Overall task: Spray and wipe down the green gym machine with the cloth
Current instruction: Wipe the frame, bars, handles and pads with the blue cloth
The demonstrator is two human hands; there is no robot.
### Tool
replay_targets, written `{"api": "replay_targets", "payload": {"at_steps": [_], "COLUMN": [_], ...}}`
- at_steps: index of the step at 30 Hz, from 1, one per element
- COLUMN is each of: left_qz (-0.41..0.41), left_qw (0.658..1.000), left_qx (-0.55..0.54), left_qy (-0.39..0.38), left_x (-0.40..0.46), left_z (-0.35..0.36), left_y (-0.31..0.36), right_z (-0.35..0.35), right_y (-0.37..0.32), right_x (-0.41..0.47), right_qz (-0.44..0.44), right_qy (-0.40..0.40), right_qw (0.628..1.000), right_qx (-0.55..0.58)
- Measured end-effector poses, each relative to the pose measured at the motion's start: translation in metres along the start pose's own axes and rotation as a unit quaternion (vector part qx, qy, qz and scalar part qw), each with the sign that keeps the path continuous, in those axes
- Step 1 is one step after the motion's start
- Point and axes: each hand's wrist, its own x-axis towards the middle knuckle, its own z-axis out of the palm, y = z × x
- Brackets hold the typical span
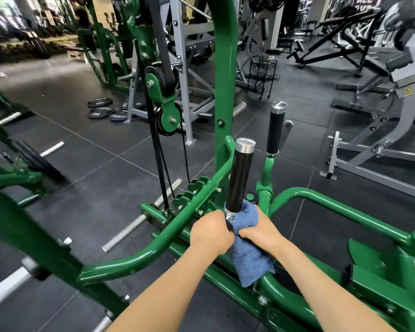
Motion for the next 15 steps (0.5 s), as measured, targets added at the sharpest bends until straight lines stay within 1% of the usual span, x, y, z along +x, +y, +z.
{"api": "replay_targets", "payload": {"at_steps": [3, 5, 7, 8, 10, 12, 13, 14, 15], "left_qz": [0.003, 0.002, -0.001, 0.003, 0.016, 0.017, 0.016, 0.012, 0.014], "left_qw": [1.000, 1.000, 0.999, 0.998, 0.989, 0.966, 0.957, 0.950, 0.947], "left_qx": [-0.009, -0.014, -0.029, -0.040, -0.089, -0.152, -0.173, -0.188, -0.208], "left_qy": [-0.003, -0.009, -0.031, -0.048, -0.119, -0.207, -0.234, -0.248, -0.246], "left_x": [0.000, -0.002, -0.003, -0.002, -0.001, -0.001, -0.005, -0.009, -0.016], "left_z": [-0.002, -0.004, -0.007, -0.009, -0.015, -0.025, -0.032, -0.039, -0.045], "left_y": [0.000, 0.001, 0.001, 0.000, -0.004, -0.013, -0.018, -0.026, -0.035], "right_z": [0.011, 0.016, 0.021, 0.023, 0.027, 0.029, 0.028, 0.027, 0.028], "right_y": [-0.002, -0.002, -0.007, -0.010, -0.020, -0.028, -0.034, -0.039, -0.044], "right_x": [-0.009, -0.018, -0.030, -0.037, -0.051, -0.061, -0.063, -0.063, -0.061], "right_qz": [0.006, 0.026, 0.057, 0.073, 0.109, 0.119, 0.112, 0.109, 0.108], "right_qy": [0.026, 0.033, 0.044, 0.050, 0.059, 0.099, 0.128, 0.155, 0.171], "right_qw": [0.999, 0.997, 0.996, 0.995, 0.992, 0.987, 0.984, 0.979, 0.975], "right_qx": [-0.040, -0.060, -0.050, -0.040, -0.002, 0.031, 0.048, 0.070, 0.091]}}
